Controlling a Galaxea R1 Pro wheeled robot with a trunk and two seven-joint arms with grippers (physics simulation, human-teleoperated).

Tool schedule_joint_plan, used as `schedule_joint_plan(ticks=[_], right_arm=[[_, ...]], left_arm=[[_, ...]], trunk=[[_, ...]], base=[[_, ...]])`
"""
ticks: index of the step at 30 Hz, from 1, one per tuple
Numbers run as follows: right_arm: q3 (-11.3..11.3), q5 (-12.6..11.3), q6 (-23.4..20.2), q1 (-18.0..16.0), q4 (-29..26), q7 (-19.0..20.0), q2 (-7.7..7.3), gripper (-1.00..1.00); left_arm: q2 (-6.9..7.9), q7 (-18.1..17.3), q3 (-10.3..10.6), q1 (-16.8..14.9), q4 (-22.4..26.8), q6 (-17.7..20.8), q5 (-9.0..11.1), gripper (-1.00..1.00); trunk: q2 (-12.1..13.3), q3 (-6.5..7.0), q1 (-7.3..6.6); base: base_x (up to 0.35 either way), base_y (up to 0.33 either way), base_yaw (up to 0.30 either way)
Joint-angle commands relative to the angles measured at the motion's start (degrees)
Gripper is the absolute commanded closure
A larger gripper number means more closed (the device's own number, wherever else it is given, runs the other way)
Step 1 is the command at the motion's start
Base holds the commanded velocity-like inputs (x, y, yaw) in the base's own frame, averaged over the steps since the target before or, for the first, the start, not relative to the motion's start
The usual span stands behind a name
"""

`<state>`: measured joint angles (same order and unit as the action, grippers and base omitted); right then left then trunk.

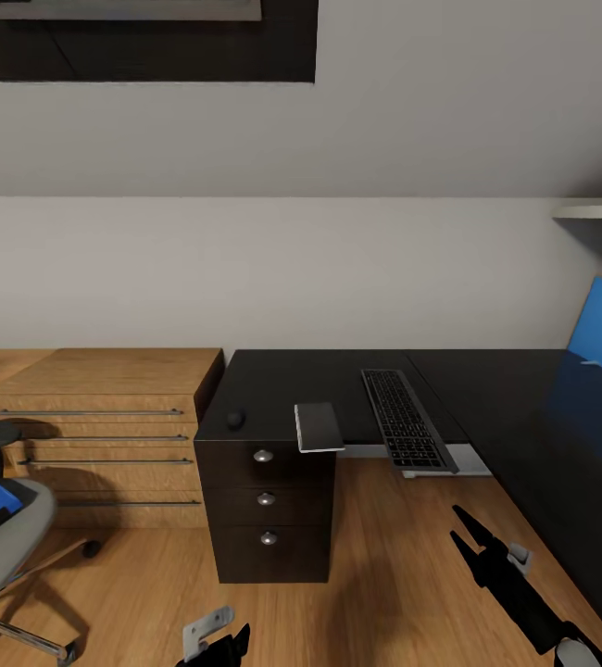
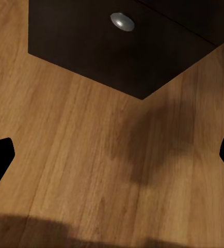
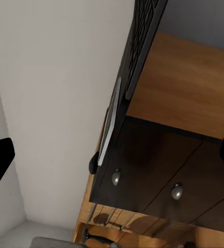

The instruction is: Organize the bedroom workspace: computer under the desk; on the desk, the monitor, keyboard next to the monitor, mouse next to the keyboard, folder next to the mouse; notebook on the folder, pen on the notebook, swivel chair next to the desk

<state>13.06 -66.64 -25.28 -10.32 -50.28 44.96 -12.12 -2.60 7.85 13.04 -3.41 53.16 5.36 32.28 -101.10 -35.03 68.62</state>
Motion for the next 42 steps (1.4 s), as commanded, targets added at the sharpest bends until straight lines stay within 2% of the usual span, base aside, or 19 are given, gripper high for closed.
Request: schedule_joint_plan(ticks=[1, 5, 10, 11, 14, 18, 27, 42], right_arm=[[0.0, -0.5, -0.5, 0.0, 0.0, 0.0, -0.01, -1.00], [0.1, -1.0, -0.8, -0.1, -0.1, -0.5, 0.01, -1.00], [0.7, -5.0, -0.9, -0.1, -0.6, -2.7, 0.13, -1.00], [0.8, -6.9, -1.0, -0.1, -1.0, -3.3, 0.11, -1.00], [0.9, -9.9, -1.3, -0.1, -1.7, -4.0, 0.05, -1.00], [1.0, -11.4, -3.1, -0.1, -2.1, -4.2, 0.01, -1.00], [1.1, -12.1, -5.9, -0.1, -2.7, -4.1, -0.01, -1.00], [1.1, -12.3, -6.2, -0.1, -3.0, -4.1, 0.00, -1.00]], left_arm=[[0.02, 0.4, 0.1, 0.0, 0.1, 0.2, 0.5, -1.00], [0.00, 0.4, 0.1, 0.0, 0.1, 0.2, 0.5, -1.00], [-0.02, 0.4, 0.1, 0.0, 0.1, 0.2, 0.5, -1.00], [-0.02, 0.4, 0.1, 0.0, 0.1, 0.2, 0.5, -1.00], [-0.03, 0.4, 0.1, 0.0, 0.0, 0.2, 0.5, -1.00], [-0.04, 0.4, 0.1, 0.0, 0.0, 0.2, 0.5, -1.00], [-0.04, 0.4, 0.1, 0.0, 0.0, 0.2, 0.5, -1.00], [0.03, 0.2, 0.1, 0.0, -0.7, 0.2, 0.5, -1.00]], trunk=[[0.0, -0.06, -0.01], [0.0, -0.06, -0.01], [0.0, -0.06, -0.01], [0.0, -0.06, -0.01], [0.0, -0.06, -0.01], [0.0, -0.06, -0.01], [0.0, -0.06, -0.01], [0.0, -0.06, -0.01]], base=[[0.000, 0.000, 0.000], [0.000, 0.000, 0.000], [0.000, 0.000, 0.000], [0.000, 0.000, 0.000], [0.000, 0.000, 0.000], [0.000, 0.000, 0.000], [0.000, 0.000, 0.000], [0.033, 0.000, 0.000]])
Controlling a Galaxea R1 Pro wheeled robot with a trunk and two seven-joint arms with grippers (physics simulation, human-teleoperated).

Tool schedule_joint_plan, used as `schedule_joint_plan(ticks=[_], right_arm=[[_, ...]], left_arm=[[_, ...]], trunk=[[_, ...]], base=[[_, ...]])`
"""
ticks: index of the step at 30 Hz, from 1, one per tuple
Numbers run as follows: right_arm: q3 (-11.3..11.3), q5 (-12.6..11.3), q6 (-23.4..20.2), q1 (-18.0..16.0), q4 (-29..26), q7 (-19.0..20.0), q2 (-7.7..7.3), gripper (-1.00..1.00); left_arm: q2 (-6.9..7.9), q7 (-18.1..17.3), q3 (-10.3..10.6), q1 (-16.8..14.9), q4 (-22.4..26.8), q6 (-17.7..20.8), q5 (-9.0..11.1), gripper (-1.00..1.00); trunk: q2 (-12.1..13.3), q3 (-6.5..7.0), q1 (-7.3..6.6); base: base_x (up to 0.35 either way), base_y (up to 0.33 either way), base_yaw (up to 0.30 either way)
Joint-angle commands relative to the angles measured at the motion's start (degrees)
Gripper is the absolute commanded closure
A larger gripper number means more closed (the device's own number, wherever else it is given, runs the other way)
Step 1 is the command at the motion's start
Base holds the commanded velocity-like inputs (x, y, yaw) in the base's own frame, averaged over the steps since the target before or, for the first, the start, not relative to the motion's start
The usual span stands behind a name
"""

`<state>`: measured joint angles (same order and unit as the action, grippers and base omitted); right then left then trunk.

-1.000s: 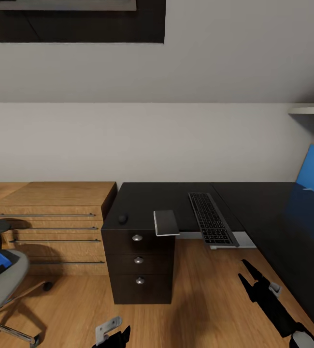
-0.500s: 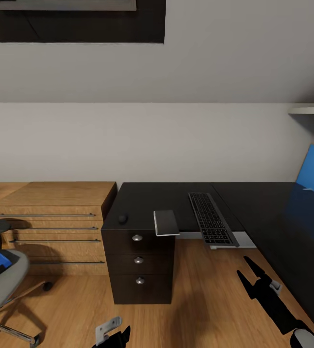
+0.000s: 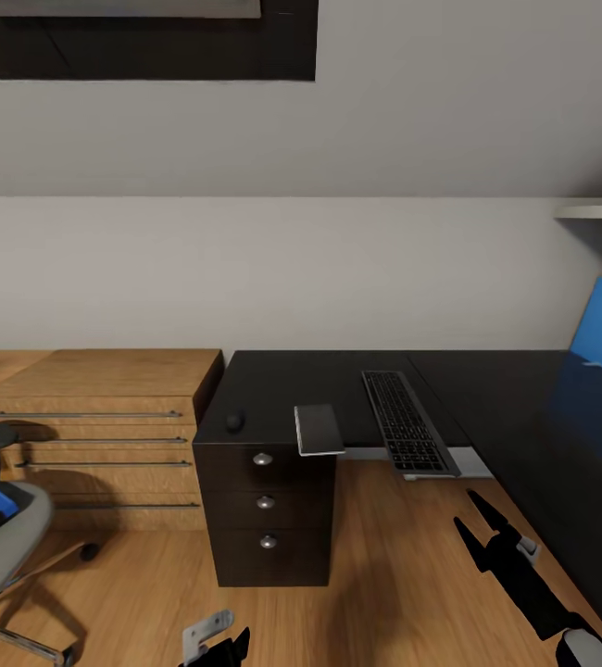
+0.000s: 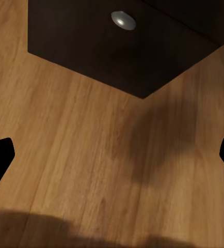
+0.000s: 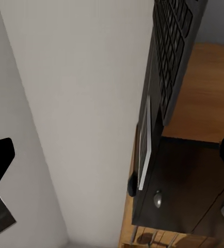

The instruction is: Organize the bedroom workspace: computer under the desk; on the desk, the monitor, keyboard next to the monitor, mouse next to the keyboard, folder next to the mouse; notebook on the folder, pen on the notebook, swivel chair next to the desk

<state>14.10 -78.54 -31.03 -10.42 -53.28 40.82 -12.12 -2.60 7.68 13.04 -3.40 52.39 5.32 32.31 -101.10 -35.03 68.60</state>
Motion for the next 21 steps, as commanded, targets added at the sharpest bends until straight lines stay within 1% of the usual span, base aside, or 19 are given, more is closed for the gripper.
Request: schedule_joint_plan(ticks=[1, 4, 7, 18, 21], right_arm=[[0.0, -0.4, -0.4, 0.0, 0.0, 0.0, 0.00, -1.00], [0.0, -0.3, -0.4, 0.0, 0.0, 0.0, -0.01, -1.00], [0.1, -0.3, -0.4, 0.0, 0.0, 0.0, -0.01, -1.00], [0.1, -0.2, -0.4, 0.0, 0.0, -0.2, -0.01, -1.00], [0.1, -0.2, -0.4, 0.0, 0.1, -0.2, -0.01, -1.00]], left_arm=[[0.02, 0.4, 0.2, 0.0, 0.0, 0.2, 0.5, -1.00], [-0.02, 0.4, 0.2, 0.0, -0.2, 0.2, 0.5, -1.00], [-0.03, 0.4, 0.1, 0.0, -0.3, 0.1, 0.4, -1.00], [-0.08, 0.4, 0.1, 0.0, -0.4, 0.1, 0.4, -1.00], [-0.11, 0.4, 0.1, 0.0, -0.4, 0.1, 0.5, -1.00]], trunk=[[0.0, -0.06, 0.01], [0.0, -0.06, 0.01], [0.0, -0.06, 0.01], [0.0, -0.06, 0.01], [-1.2, -0.60, 0.67]], base=[[0.218, 0.000, 0.000], [0.248, 0.000, 0.000], [0.142, 0.000, 0.000], [0.024, 0.000, 0.000], [0.002, 0.000, 0.000]])
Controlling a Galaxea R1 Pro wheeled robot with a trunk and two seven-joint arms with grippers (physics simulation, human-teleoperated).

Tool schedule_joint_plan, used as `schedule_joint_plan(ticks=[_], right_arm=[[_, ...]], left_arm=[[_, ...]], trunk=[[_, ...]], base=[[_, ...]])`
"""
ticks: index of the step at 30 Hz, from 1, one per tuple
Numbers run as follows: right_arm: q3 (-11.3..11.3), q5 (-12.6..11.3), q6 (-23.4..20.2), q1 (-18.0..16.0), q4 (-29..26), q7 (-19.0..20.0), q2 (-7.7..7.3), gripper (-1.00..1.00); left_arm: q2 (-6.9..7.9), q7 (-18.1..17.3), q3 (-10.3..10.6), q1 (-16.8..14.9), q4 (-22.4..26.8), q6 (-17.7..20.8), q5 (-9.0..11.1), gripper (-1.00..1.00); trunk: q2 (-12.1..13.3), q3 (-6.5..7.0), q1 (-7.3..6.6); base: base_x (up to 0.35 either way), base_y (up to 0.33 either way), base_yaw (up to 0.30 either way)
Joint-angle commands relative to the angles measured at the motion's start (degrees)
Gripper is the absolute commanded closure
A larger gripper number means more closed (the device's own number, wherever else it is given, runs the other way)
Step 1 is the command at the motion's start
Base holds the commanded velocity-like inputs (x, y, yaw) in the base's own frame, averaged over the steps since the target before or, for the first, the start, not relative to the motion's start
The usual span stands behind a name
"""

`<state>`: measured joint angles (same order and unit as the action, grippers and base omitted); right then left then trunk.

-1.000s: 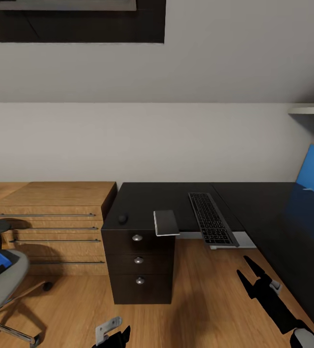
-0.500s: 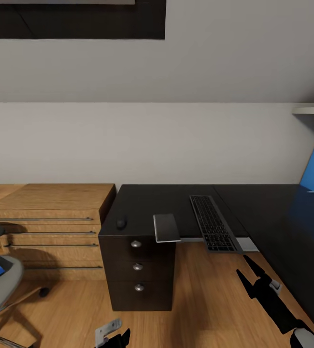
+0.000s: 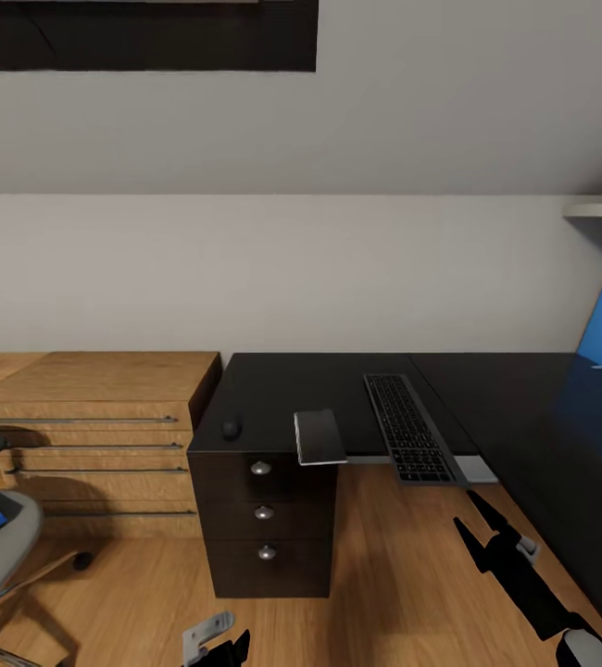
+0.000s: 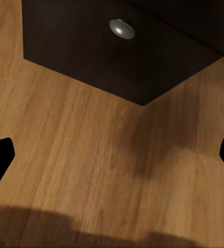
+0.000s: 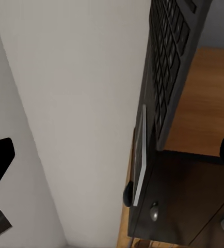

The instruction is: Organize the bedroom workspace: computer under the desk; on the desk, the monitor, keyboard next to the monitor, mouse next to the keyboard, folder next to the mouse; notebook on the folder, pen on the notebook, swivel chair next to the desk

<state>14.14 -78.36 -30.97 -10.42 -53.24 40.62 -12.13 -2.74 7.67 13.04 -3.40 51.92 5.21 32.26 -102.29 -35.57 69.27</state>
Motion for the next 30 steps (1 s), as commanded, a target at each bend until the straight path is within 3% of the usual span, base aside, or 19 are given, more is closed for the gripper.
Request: schedule_joint_plan(ticks=[1, 16, 23, 30], right_arm=[[0.1, -0.4, -0.4, 0.0, 0.0, 0.0, 0.00, -1.00], [0.0, -0.3, -0.4, 0.0, 0.0, -0.1, -0.01, -1.00], [0.0, -0.3, -0.4, 0.0, 0.1, -0.2, -0.02, -1.00], [0.0, -0.4, -0.4, 0.0, 0.1, -0.2, -0.06, -1.00]], left_arm=[[0.02, 0.4, 0.1, 0.0, 0.1, 0.2, 0.5, -1.00], [0.01, 0.4, 0.3, 0.0, 0.1, -2.9, 0.6, -1.00], [0.05, 0.5, 2.7, 0.0, 0.1, -3.1, 0.5, -1.00], [0.07, 0.5, 3.4, 0.0, 0.1, -3.2, 0.5, -1.00]], trunk=[[-0.4, -0.24, 0.22], [-6.5, -2.94, 3.52], [-6.5, -2.94, 3.52], [-6.5, -2.94, 3.52]], base=[[0.001, 0.000, 0.000], [0.000, 0.000, 0.000], [0.000, 0.000, 0.000], [0.000, 0.000, 0.000]])
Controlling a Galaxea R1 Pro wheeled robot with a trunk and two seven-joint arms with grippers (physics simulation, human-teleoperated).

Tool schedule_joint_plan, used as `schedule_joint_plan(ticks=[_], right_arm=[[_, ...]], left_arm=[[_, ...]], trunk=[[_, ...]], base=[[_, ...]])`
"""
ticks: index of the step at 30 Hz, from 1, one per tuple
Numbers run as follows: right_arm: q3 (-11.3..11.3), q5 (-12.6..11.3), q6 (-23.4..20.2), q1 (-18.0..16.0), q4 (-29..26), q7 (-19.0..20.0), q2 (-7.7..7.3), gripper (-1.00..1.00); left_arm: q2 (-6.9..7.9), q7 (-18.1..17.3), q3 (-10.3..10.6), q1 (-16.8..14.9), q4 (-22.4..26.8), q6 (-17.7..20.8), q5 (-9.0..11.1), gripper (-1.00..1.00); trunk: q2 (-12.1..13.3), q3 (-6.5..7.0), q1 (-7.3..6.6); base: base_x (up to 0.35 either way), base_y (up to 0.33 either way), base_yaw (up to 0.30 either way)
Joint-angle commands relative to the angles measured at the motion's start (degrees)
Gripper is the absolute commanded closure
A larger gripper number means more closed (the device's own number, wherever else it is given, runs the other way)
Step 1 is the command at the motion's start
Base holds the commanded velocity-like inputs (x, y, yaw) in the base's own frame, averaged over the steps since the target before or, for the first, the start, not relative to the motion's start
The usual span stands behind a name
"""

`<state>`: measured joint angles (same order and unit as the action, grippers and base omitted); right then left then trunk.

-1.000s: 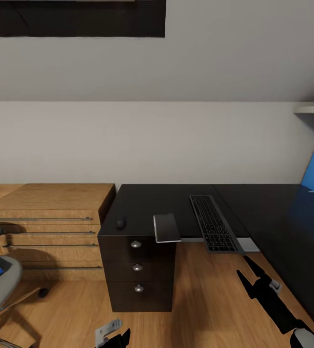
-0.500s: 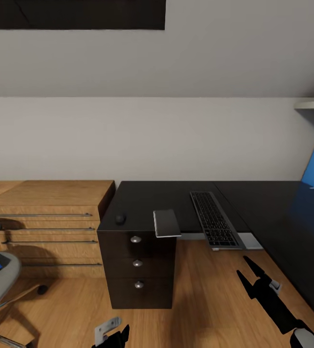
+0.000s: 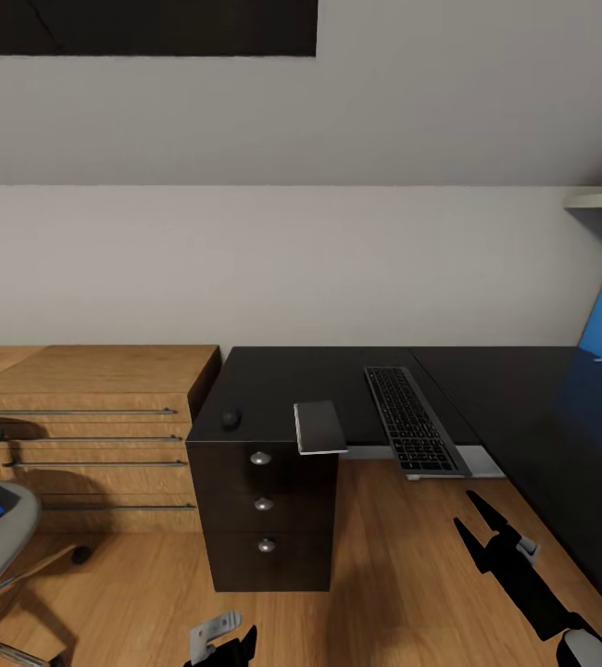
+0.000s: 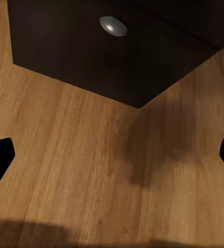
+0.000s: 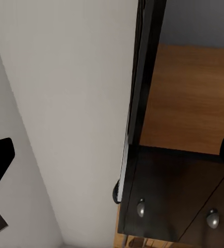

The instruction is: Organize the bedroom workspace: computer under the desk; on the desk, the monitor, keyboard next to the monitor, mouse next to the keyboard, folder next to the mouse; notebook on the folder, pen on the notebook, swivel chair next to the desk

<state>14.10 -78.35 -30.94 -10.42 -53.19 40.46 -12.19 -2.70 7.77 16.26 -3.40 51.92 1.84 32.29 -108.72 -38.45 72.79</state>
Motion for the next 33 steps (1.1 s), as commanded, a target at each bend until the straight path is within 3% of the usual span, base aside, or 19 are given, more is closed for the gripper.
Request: schedule_joint_plan(ticks=[1, 10, 25, 33], right_arm=[[0.0, -0.4, -0.4, 0.0, 0.0, 0.0, -0.01, -1.00], [0.0, -0.3, -0.4, 0.0, 0.0, 0.0, -0.03, -1.00], [0.0, -0.3, -0.4, 0.0, 0.0, 0.0, -0.03, -1.00], [0.0, -0.2, -0.4, 0.0, 0.0, 0.0, -0.03, -1.00]], left_arm=[[0.04, 0.4, 0.2, 0.0, 0.1, 0.2, 0.4, -1.00], [0.06, 0.3, 0.3, 0.0, 0.1, 0.2, 0.4, -1.00], [0.06, 0.3, 0.3, 0.0, 0.1, 0.2, 0.5, -1.00], [0.06, 0.3, 0.3, 0.0, 0.1, 0.2, 0.5, -1.00]], trunk=[[0.0, -0.06, -0.01], [0.0, -0.06, -0.01], [0.0, -0.06, -0.01], [0.0, -0.06, -0.01]], base=[[0.000, 0.000, 0.000], [0.019, 0.000, 0.000], [0.276, 0.000, 0.000], [0.078, 0.000, 0.000]])
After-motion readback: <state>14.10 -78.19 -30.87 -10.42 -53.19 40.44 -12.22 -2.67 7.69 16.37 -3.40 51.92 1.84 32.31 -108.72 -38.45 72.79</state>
